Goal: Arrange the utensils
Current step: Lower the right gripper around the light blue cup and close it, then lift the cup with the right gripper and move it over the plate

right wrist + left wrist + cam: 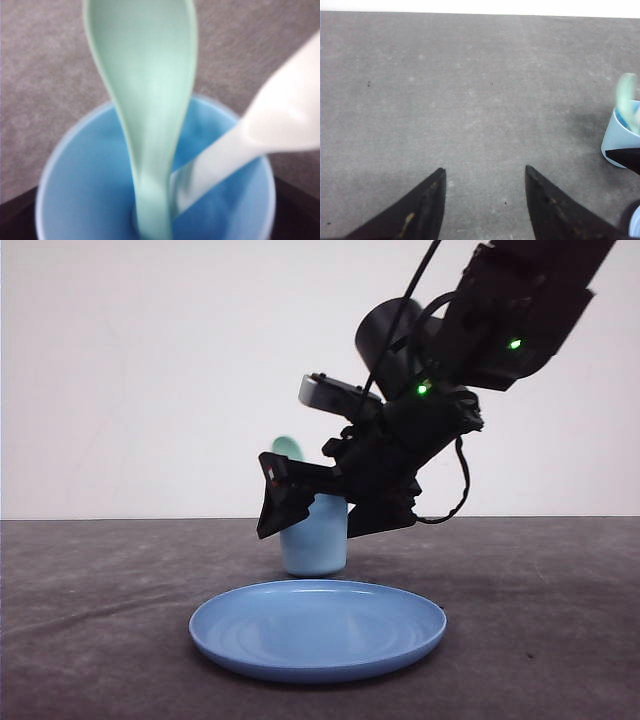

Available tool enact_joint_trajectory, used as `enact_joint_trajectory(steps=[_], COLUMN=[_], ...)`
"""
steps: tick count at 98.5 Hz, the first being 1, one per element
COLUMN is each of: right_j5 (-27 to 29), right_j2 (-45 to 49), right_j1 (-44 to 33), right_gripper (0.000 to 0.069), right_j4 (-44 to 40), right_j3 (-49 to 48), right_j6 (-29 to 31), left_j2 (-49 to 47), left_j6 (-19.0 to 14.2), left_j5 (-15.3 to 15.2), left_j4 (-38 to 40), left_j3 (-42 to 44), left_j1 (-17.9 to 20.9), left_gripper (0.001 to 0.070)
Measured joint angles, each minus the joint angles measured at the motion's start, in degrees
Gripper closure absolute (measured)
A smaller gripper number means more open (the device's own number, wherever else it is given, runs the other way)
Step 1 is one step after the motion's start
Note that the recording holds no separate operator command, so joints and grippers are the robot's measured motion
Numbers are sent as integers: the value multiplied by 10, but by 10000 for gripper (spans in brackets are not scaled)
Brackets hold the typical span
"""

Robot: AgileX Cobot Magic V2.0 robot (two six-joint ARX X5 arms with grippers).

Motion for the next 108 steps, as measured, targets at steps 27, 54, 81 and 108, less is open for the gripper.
enact_joint_trajectory(steps=[27,54,81,108], right_j5=[0,0,-10,-9], right_j2=[0,0,-23,-125], right_j1=[0,0,1,12], right_gripper=[12,222,224,225], right_j4=[0,-1,-21,-70], right_j3=[1,1,1,-1], right_j6=[-2,-2,-2,-2], left_j2=[0,0,0,0], left_j6=[0,0,0,0], left_j5=[0,0,0,0], left_j4=[0,0,0,0], left_j3=[0,0,0,0], left_j1=[0,0,0,0], left_gripper=[411,411,411,411])
